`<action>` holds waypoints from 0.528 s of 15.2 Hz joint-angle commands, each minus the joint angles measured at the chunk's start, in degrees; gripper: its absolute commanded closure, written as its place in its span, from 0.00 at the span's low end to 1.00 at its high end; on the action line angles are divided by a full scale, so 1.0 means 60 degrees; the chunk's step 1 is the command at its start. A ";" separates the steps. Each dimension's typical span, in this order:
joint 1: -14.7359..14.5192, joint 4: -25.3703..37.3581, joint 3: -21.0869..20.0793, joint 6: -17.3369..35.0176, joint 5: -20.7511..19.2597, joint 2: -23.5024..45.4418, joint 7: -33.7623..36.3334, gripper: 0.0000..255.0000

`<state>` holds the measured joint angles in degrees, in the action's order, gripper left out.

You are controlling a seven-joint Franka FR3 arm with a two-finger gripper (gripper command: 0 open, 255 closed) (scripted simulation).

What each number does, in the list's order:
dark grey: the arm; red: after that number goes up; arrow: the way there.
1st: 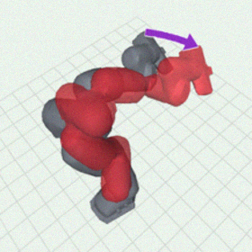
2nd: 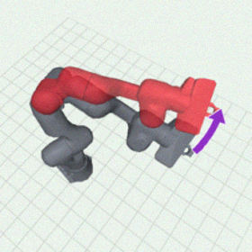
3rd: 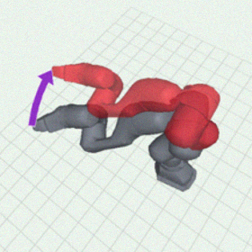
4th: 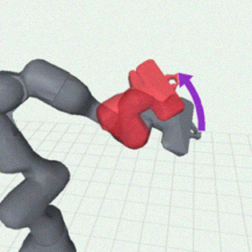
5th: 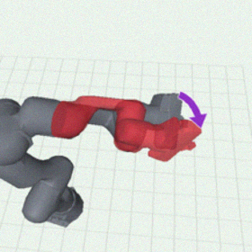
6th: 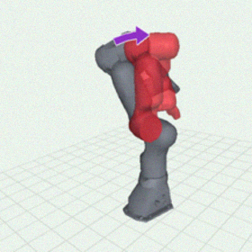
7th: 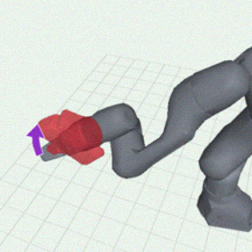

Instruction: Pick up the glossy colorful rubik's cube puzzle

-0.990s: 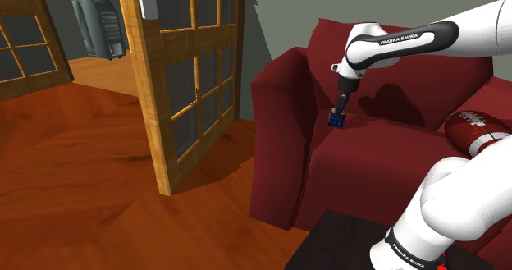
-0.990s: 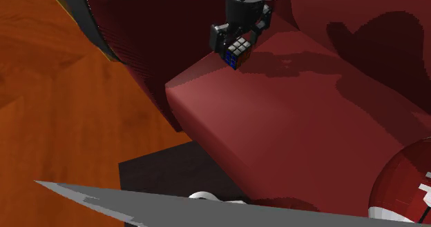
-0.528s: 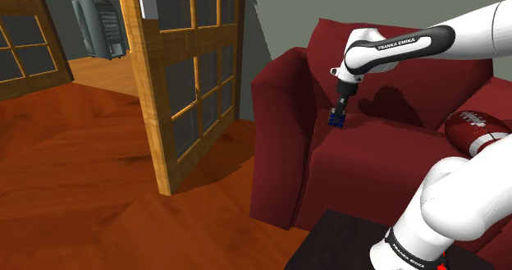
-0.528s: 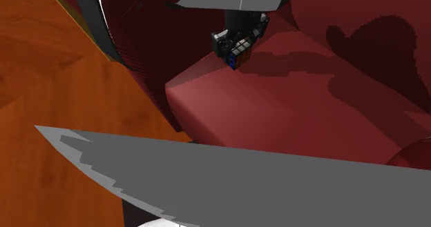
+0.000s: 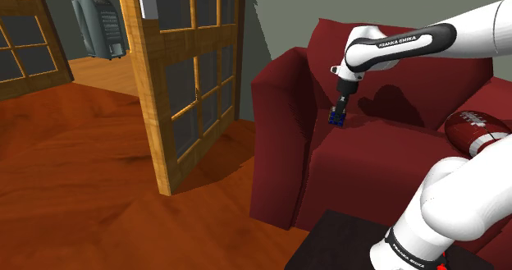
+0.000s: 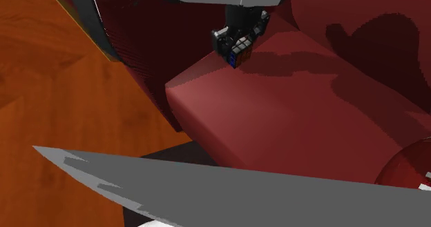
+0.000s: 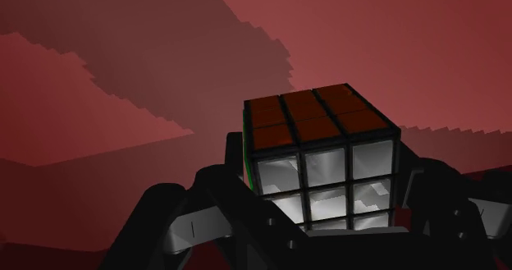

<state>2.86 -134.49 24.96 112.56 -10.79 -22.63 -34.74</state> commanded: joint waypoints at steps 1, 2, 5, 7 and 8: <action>-0.0003 0.0192 -0.0034 -0.0248 0.0008 -0.0054 0.0000 1.00; -0.0006 0.0297 -0.0055 -0.0382 0.0014 -0.0085 0.0001 1.00; -0.0016 0.0620 -0.0114 -0.0780 0.0033 -0.0160 0.0002 1.00; -0.0025 0.0845 -0.0150 -0.1042 0.0048 -0.0198 0.0000 1.00; -0.0029 0.0960 -0.0168 -0.1172 0.0056 -0.0214 -0.0001 1.00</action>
<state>2.73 -129.45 24.11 106.39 -10.53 -23.80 -34.80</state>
